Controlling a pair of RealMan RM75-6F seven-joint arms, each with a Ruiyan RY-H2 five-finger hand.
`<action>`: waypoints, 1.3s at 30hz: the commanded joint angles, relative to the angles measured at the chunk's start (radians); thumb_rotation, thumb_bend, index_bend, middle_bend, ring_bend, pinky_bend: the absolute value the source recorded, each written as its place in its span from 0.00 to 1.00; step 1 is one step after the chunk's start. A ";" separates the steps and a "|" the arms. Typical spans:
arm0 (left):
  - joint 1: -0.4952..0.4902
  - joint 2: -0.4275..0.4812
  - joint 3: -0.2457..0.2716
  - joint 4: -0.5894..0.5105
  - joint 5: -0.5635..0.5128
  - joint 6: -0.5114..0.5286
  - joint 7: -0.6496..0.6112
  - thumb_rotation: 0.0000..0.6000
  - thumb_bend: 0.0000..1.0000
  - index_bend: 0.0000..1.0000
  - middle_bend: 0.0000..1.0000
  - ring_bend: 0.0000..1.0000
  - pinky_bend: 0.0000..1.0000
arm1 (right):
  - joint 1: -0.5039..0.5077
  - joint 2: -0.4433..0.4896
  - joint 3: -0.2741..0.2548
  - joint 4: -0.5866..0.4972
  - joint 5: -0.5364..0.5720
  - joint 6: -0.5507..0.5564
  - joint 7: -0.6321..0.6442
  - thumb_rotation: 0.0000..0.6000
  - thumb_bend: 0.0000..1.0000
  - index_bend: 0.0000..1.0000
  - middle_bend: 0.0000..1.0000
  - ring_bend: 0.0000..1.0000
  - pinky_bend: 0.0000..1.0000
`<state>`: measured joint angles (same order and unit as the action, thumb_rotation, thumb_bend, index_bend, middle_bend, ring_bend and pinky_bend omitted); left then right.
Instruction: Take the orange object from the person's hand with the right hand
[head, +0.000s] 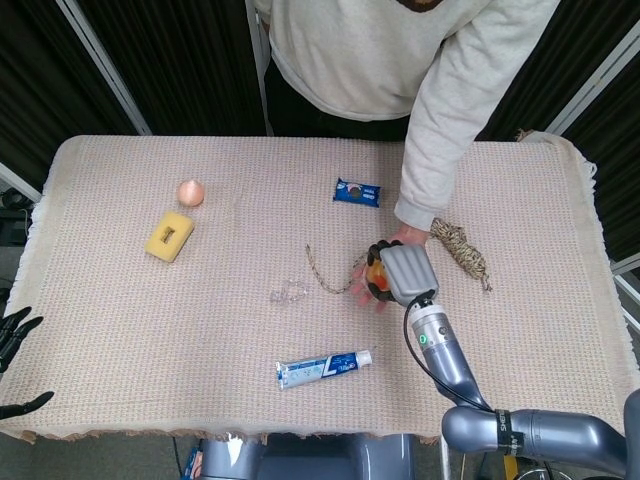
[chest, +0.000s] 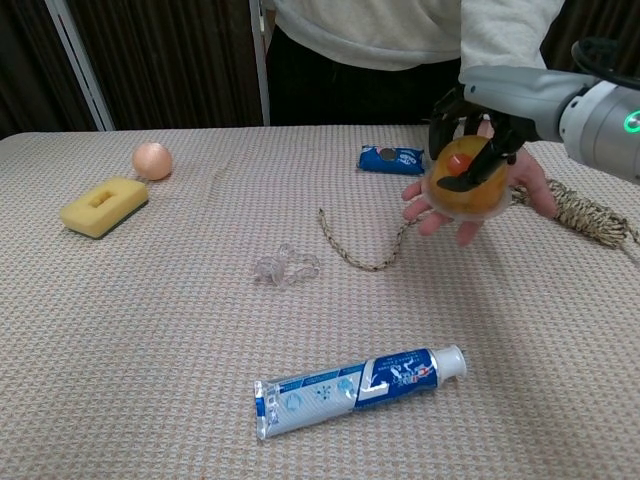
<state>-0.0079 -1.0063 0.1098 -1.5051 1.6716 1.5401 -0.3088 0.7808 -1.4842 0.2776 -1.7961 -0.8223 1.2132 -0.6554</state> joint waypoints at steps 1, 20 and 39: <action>0.000 0.000 0.000 -0.002 -0.002 -0.002 0.001 1.00 0.10 0.09 0.00 0.00 0.00 | -0.026 -0.017 -0.020 0.025 -0.137 0.047 0.082 1.00 0.34 0.67 0.60 0.54 0.68; 0.000 0.002 0.000 -0.006 -0.004 -0.004 0.006 1.00 0.10 0.10 0.00 0.00 0.00 | -0.206 0.225 -0.121 -0.173 -0.308 0.172 0.150 1.00 0.34 0.68 0.61 0.55 0.68; 0.002 0.003 -0.002 -0.020 -0.014 -0.011 0.022 1.00 0.10 0.10 0.00 0.00 0.00 | -0.326 0.099 -0.210 0.101 -0.235 0.105 0.226 1.00 0.27 0.54 0.40 0.33 0.44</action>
<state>-0.0059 -1.0037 0.1076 -1.5249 1.6579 1.5293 -0.2870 0.4574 -1.3691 0.0649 -1.7116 -1.0553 1.3207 -0.4226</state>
